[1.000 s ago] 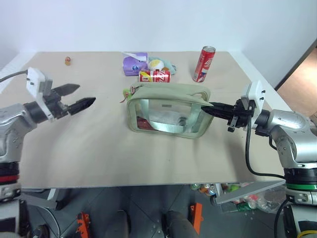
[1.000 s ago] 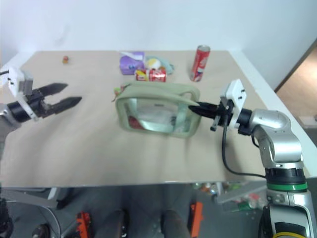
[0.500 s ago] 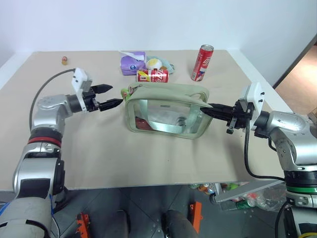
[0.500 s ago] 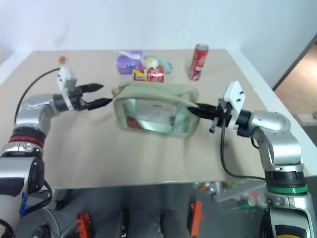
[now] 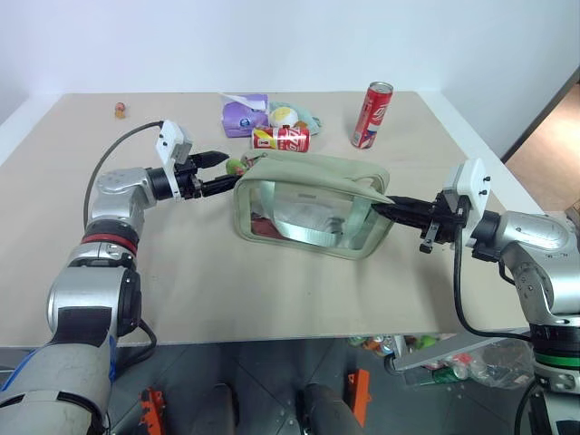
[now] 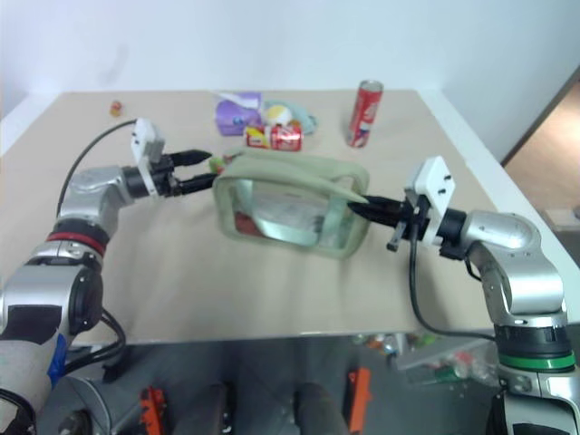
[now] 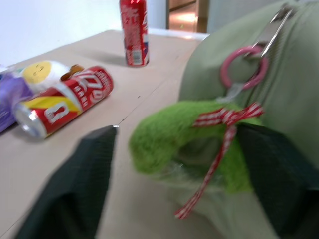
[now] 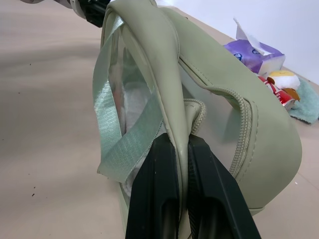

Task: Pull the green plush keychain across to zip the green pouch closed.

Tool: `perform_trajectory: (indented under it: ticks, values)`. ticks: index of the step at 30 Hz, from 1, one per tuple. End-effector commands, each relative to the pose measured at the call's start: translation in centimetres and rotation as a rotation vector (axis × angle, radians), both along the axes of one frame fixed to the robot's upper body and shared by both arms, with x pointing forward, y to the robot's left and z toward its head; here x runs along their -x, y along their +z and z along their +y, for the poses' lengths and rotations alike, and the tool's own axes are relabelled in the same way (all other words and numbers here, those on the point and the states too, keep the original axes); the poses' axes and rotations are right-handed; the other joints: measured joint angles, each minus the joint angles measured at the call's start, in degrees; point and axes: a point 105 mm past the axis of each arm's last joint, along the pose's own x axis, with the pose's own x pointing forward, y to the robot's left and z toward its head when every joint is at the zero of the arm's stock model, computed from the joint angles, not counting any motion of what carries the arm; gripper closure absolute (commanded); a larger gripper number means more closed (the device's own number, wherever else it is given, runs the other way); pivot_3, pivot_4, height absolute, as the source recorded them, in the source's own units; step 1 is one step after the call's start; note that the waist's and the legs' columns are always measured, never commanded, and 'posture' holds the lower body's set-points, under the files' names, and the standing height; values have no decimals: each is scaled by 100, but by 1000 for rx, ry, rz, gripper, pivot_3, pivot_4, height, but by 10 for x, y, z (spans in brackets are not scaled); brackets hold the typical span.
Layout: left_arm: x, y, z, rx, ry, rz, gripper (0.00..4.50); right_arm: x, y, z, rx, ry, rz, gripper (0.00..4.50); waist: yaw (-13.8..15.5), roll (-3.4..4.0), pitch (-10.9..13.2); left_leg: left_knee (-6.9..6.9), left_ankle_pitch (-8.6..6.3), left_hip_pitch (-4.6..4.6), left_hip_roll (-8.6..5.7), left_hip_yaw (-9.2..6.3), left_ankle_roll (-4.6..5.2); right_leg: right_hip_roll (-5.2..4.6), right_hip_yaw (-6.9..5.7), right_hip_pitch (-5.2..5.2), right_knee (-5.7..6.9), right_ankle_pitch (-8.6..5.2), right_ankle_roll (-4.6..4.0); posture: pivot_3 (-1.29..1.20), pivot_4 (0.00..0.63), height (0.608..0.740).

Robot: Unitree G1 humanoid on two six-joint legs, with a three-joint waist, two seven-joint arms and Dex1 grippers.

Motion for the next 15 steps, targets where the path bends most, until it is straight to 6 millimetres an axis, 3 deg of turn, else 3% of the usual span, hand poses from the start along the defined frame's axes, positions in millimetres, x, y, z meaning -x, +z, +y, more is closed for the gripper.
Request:
perform_trajectory:
  ticks: [1,7,15]
  values:
    - [2,29,1,54,-30,-63,2255,4,15,-2,5,2,-61,4500,0,0,0,0,0,0,0,0,0,0,0,0,0,0,0,0,150,740]
    - [5,31,9,52,-26,-70,4303,2,11,2,9,13,-51,4500,0,0,0,0,0,0,0,-2,0,0,-2,0,0,0,0,0,150,740]
    - [9,27,18,41,-20,-69,4429,-3,8,4,10,27,-45,4500,-9,0,0,1,1,2,1,-3,-1,1,-3,1,1,1,-2,0,150,740]
